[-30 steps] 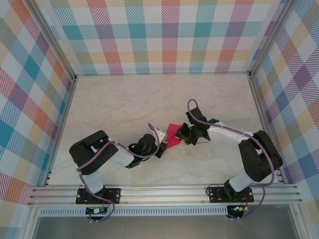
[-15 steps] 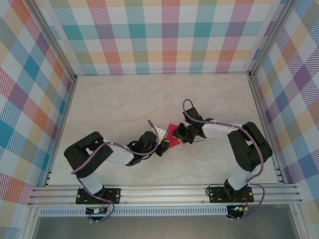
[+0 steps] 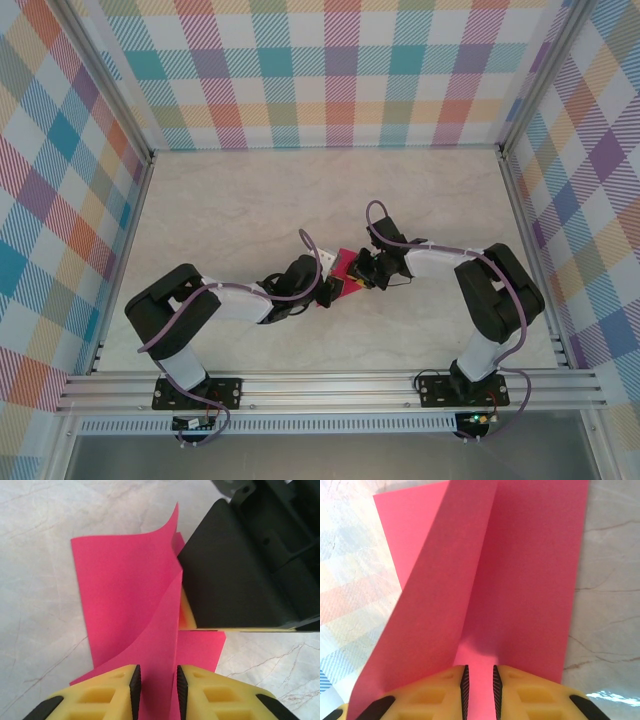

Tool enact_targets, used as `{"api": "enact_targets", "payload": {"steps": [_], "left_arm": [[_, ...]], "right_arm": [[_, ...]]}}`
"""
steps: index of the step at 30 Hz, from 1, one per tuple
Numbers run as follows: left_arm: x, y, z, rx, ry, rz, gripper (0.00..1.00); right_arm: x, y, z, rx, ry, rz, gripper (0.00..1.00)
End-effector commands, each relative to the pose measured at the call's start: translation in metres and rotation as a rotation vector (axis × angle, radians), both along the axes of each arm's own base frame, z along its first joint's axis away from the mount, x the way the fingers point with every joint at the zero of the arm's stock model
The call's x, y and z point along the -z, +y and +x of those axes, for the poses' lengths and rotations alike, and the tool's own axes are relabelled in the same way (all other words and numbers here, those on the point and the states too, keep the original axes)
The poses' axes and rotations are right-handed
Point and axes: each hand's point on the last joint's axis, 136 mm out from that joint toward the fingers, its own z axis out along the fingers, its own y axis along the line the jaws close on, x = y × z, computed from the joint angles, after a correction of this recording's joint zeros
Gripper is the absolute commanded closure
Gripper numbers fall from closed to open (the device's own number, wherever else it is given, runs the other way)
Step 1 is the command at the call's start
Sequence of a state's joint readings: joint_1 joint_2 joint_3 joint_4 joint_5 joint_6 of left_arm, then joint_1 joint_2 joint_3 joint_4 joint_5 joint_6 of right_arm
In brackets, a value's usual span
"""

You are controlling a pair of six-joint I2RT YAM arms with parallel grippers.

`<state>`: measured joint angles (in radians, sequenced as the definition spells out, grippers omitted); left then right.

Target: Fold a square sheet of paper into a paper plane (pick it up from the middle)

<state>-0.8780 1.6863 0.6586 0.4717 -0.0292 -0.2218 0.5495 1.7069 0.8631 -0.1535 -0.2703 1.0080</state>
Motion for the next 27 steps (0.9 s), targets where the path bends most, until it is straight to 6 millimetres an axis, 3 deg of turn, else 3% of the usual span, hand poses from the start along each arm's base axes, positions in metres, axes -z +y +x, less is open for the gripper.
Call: {"api": "enact_targets", "payload": {"steps": [1,18,27], "left_arm": [[0.005,-0.002,-0.003,-0.018,0.033,0.006,0.71],[0.021,-0.003,-0.007,-0.034,0.099,0.012,0.76],[0.010,-0.011,-0.010,-0.037,0.141,-0.058,0.78]], "right_arm": [[0.005,-0.003,0.000,0.003,-0.004,-0.008,0.78],[0.011,-0.009,-0.002,0.039,0.007,0.003,0.78],[0.013,-0.013,-0.003,0.048,0.016,-0.004,0.79]]}}
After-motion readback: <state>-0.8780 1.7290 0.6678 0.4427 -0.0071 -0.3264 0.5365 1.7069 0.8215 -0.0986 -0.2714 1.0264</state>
